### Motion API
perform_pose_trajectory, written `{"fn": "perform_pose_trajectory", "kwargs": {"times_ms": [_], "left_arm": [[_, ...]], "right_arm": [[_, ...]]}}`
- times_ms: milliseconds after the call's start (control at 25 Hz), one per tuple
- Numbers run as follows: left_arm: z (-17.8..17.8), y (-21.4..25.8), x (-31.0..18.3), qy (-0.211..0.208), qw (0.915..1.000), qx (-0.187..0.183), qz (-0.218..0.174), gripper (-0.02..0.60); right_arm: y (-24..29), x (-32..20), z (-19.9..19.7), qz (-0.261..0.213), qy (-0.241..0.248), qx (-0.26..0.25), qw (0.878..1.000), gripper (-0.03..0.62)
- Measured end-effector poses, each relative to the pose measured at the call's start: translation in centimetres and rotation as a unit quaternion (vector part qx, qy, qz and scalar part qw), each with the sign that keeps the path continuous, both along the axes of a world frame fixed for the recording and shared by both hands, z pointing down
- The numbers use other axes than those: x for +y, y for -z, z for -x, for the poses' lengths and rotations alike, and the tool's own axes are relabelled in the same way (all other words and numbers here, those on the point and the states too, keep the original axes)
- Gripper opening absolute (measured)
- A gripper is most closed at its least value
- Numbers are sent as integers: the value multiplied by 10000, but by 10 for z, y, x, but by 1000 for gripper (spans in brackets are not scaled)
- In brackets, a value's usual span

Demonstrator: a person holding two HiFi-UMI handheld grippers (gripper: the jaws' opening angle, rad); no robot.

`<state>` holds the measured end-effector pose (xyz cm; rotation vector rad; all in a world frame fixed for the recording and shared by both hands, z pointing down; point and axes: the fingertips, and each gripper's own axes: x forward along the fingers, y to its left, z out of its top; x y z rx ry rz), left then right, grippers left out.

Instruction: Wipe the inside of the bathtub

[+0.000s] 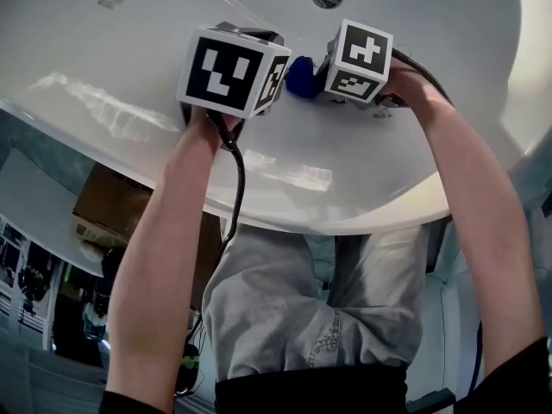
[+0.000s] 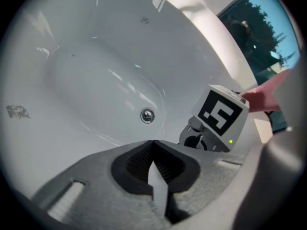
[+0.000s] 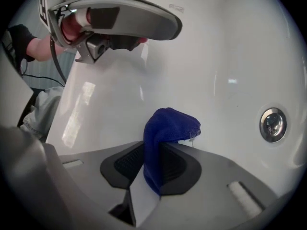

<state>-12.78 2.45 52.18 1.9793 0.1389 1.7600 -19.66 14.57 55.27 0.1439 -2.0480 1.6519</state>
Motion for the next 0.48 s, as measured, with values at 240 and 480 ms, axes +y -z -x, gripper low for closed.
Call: {"fn": "perform_pose_trajectory", "kwargs": {"times_ms": [240,480], "left_arm": [[4,6,-1,-3,10000,19,-22,5],[7,9,-2,28,10000,6,-46,5]], "right_arm": [[33,4,10,-215,-10,-310,9993,98],[66,11,17,-201,-92,-612,9979,98]]}}
